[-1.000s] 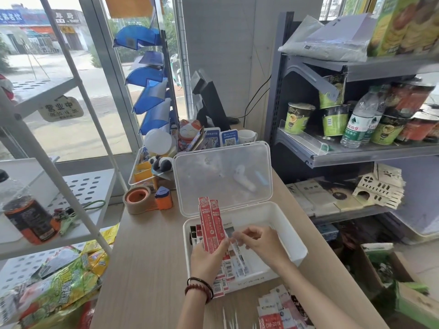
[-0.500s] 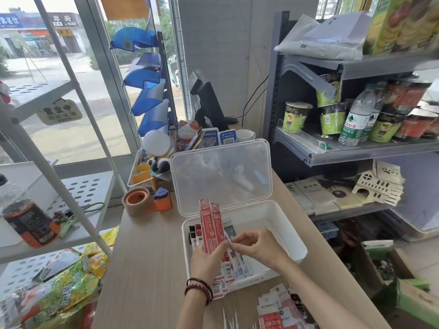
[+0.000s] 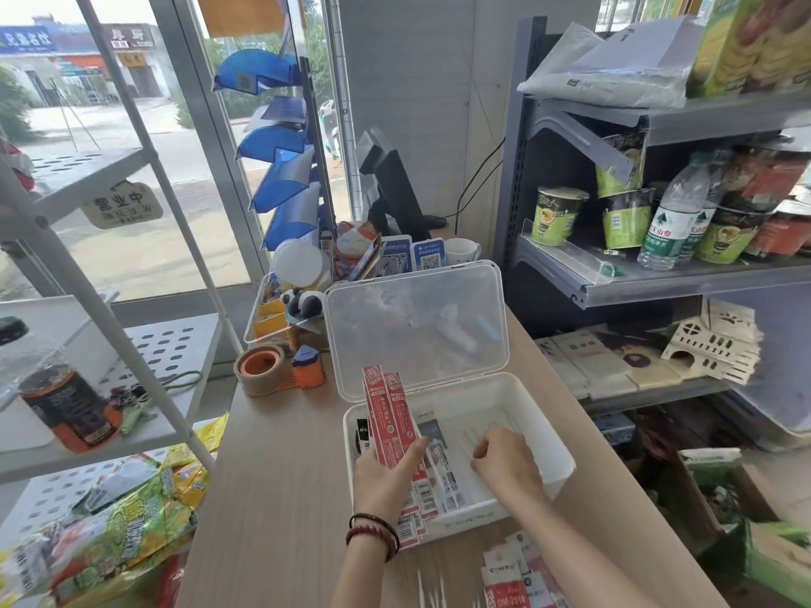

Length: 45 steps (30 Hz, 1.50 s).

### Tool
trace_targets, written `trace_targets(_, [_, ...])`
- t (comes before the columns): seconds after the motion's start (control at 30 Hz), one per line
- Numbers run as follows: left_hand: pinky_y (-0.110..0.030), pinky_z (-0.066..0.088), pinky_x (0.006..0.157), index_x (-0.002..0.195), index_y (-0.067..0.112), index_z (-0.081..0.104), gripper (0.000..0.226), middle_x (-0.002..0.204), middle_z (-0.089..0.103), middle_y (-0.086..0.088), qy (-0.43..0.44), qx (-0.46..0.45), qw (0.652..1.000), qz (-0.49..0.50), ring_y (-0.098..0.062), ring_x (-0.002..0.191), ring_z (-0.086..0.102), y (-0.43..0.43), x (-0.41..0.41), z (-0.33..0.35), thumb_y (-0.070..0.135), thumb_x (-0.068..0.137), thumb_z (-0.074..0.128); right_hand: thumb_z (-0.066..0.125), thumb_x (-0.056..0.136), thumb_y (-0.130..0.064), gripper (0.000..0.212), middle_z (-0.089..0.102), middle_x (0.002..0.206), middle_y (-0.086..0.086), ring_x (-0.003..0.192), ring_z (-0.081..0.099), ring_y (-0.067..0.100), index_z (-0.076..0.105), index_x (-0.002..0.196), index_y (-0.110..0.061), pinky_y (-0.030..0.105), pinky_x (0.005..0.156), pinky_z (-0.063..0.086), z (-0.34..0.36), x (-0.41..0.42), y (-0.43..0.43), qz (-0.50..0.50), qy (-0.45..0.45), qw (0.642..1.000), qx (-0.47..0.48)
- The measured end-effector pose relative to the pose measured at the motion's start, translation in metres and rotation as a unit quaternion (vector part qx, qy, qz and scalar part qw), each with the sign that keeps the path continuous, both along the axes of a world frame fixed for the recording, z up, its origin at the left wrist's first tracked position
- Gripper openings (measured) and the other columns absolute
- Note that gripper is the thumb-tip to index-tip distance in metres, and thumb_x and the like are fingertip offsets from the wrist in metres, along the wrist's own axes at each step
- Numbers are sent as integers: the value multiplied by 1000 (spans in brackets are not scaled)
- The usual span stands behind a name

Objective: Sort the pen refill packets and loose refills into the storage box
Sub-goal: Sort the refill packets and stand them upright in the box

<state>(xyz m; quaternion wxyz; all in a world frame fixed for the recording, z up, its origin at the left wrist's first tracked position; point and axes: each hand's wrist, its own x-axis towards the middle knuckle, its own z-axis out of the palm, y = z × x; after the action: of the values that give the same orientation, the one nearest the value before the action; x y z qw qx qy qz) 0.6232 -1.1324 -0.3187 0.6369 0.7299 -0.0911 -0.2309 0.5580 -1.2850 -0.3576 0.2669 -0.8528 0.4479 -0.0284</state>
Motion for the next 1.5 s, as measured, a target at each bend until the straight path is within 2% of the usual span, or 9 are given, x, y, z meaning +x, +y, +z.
trace_targets(0.2, [-15, 48, 60, 87, 22, 65, 13, 85, 72, 3, 12, -3, 1000, -6, -8, 79, 68, -1, 1, 0, 29, 79, 73, 53, 92, -10, 16, 66, 102, 8, 95, 64, 26, 67, 101, -8, 32, 79, 51, -4, -3, -4, -1, -16, 1000, -4])
trace_targets(0.37, [-18, 51, 62, 91, 19, 67, 17, 85, 73, 3, 20, -7, 1000, -5, -9, 78, 70, -2, 2, -2, 28, 79, 74, 64, 91, -37, 21, 71, 89, -7, 80, 65, 6, 71, 95, -17, 23, 78, 55, 14, 1, -2, 70, -165, 980, 82])
trace_targets(0.57, [-38, 58, 77, 90, 19, 69, 11, 86, 74, -3, 26, 3, 1000, -14, -19, 81, 71, -3, 4, -6, 24, 81, 72, 73, 68, -63, 44, 75, 86, -7, 81, 70, 9, 75, 91, -25, 31, 79, 58, 27, -6, 0, 163, -256, 928, 215])
trace_targets(0.7, [-42, 59, 73, 90, 15, 73, 9, 83, 74, -7, 31, 5, 999, -22, -25, 78, 71, -3, 6, -6, 19, 82, 70, 85, 65, -47, 36, 76, 83, -6, 80, 72, 10, 76, 89, -22, 22, 74, 57, 30, -6, 4, 200, -225, 924, 237])
trace_targets(0.87, [-26, 55, 52, 96, 10, 68, 13, 85, 73, -13, 58, -15, 998, -7, -26, 73, 71, -4, 3, -3, 14, 84, 68, 79, 77, -39, 24, 76, 83, -6, 80, 71, 6, 77, 91, -19, 15, 66, 52, 35, -8, 5, 191, -234, 917, 260])
trace_targets(0.97, [-29, 56, 54, 101, 9, 67, 18, 88, 73, -14, 74, -29, 997, -8, -26, 72, 71, -4, 3, -2, 14, 84, 68, 73, 84, -37, 17, 76, 82, -9, 76, 69, 4, 75, 93, -23, 15, 57, 49, 35, -8, 4, 183, -220, 926, 245])
trace_targets(1.13, [-27, 57, 55, 93, 12, 66, 13, 83, 74, -11, 72, -37, 997, -17, -22, 72, 72, -1, 2, 0, 19, 83, 70, 70, 88, -28, 17, 73, 88, -5, 79, 67, 6, 74, 100, -16, 18, 65, 54, 20, -2, -3, 41, -242, 962, 121])
trace_targets(1.33, [-27, 57, 66, 84, 19, 67, 12, 79, 74, -1, 47, -2, 999, -15, -17, 75, 71, -2, 2, -2, 25, 77, 75, 67, 90, -24, 13, 73, 82, -1, 71, 66, 11, 76, 87, -14, 30, 69, 58, 1, -1, 3, 29, -52, 998, 7])
trace_targets(1.5, [-23, 55, 62, 86, 20, 67, 16, 81, 74, -1, 40, 14, 999, -10, -14, 74, 71, -2, 3, -4, 27, 75, 77, 69, 88, -22, 10, 69, 80, 0, 69, 64, 14, 70, 84, -13, 28, 60, 53, -1, 1, 3, 14, 7, 1000, -22])
